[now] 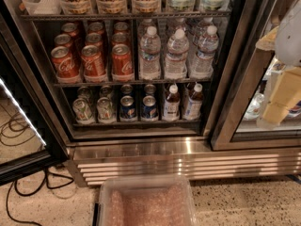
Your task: Pick water bottle from middle shelf of fridge
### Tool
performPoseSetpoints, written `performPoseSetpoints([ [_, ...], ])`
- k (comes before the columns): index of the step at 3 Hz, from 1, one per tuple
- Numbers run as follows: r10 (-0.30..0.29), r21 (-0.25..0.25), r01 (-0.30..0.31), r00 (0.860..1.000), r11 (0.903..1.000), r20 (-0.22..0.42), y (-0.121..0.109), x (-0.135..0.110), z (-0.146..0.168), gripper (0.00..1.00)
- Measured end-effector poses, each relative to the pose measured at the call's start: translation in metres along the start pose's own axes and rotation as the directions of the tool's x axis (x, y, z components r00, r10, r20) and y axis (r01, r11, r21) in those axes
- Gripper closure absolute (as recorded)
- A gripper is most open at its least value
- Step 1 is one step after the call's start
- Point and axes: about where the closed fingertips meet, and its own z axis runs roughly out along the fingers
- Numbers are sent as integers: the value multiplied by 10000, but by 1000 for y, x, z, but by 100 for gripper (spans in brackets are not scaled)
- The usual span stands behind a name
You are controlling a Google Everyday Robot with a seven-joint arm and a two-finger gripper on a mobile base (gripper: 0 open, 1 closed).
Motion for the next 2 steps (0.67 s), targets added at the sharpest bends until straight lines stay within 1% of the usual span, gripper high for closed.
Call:
performPoseSetpoints([
  [1, -10, 154, 8, 9999, 9999, 127, -2, -3, 5, 0],
  [2, 48, 272, -68, 9972, 9996, 753, -6, -4, 31, 0],
])
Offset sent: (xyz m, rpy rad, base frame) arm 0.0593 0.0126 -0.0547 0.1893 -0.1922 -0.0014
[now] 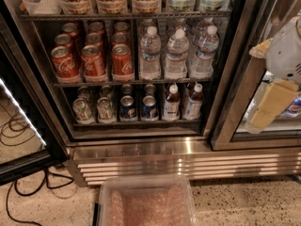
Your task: Pick water bottle from middle shelf of fridge
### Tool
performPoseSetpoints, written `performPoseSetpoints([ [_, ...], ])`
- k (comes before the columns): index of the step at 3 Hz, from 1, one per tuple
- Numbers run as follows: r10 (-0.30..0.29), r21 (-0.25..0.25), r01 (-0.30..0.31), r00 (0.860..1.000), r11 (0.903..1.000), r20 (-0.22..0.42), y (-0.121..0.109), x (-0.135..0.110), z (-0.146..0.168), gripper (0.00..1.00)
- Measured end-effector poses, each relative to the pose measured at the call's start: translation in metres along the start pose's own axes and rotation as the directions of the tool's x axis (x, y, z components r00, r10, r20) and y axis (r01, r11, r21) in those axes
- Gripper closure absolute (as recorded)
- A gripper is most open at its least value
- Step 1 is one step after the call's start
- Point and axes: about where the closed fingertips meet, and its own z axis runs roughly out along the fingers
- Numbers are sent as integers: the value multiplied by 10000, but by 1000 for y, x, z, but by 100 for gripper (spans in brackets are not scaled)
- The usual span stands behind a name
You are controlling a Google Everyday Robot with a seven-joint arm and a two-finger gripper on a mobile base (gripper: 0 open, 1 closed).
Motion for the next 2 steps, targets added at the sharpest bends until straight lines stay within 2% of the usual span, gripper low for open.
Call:
performPoseSetpoints([
  [1, 4, 637, -71, 9946, 9979, 1035, -16, -13, 27, 0],
  [2, -25, 1153, -121, 9921, 9933, 1256, -28, -20, 23, 0],
])
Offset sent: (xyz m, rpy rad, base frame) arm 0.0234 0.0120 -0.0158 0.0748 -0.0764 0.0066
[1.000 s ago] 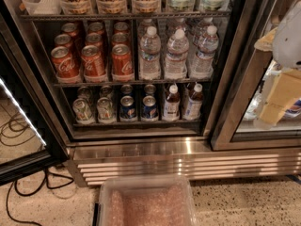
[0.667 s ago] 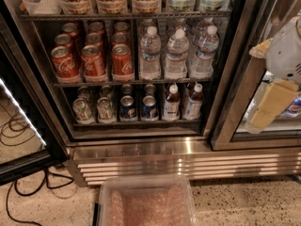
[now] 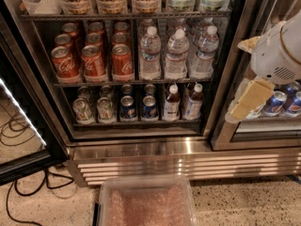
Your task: Pick water bottle from middle shelf of fridge
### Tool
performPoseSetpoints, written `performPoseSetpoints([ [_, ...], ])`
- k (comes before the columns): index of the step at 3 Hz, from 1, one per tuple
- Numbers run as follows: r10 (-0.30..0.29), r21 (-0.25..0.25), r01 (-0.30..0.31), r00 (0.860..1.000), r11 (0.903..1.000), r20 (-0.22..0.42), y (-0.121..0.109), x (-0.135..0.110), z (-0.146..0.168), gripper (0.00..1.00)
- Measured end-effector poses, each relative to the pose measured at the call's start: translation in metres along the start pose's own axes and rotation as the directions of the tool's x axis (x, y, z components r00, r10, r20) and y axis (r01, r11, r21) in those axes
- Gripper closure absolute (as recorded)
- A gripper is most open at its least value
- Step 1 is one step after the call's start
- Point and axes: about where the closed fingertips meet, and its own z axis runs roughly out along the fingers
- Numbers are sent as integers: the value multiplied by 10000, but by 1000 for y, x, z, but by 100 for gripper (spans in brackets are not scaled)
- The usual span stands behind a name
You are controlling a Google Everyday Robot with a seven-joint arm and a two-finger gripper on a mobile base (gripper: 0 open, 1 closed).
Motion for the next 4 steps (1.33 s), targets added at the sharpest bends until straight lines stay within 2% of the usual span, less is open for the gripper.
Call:
performPoseSetpoints([
  [1, 1, 1, -1, 10000, 10000, 3, 0, 0, 0, 0],
  [2, 334, 152, -345, 9972, 9993, 662, 1, -7, 12, 0],
  [3, 1053, 508, -1149, 9812, 9921, 1620, -8, -21, 45, 0],
  [4, 1759, 865, -2053, 9474, 9749, 2673, -26, -39, 74, 0],
])
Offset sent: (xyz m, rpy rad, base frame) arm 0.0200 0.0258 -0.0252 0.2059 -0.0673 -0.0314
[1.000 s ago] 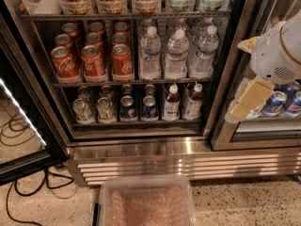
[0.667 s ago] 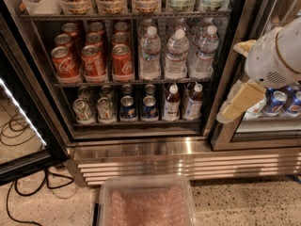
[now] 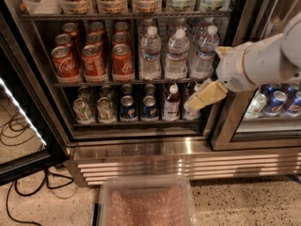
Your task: Pick water bottle from middle shelf of fridge
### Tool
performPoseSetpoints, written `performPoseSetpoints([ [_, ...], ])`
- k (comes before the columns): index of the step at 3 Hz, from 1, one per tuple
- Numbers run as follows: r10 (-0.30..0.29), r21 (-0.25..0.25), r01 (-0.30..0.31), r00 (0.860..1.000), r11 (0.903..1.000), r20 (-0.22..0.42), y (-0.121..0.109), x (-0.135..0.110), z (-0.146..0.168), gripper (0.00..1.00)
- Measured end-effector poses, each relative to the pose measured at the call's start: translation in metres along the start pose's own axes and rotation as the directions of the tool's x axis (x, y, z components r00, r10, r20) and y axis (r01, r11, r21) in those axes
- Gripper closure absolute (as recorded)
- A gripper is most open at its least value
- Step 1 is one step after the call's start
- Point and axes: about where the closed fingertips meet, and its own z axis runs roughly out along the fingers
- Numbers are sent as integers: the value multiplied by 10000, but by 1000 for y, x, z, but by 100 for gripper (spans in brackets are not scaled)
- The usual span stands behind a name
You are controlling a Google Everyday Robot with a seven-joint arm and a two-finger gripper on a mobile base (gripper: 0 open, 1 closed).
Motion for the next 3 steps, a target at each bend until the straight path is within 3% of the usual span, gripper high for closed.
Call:
performPoseSetpoints([
  [1, 527, 445, -557, 9965, 9975, 656, -10, -12, 28, 0],
  [3, 830, 621, -893, 9918, 9941, 972, -13, -25, 41, 0],
])
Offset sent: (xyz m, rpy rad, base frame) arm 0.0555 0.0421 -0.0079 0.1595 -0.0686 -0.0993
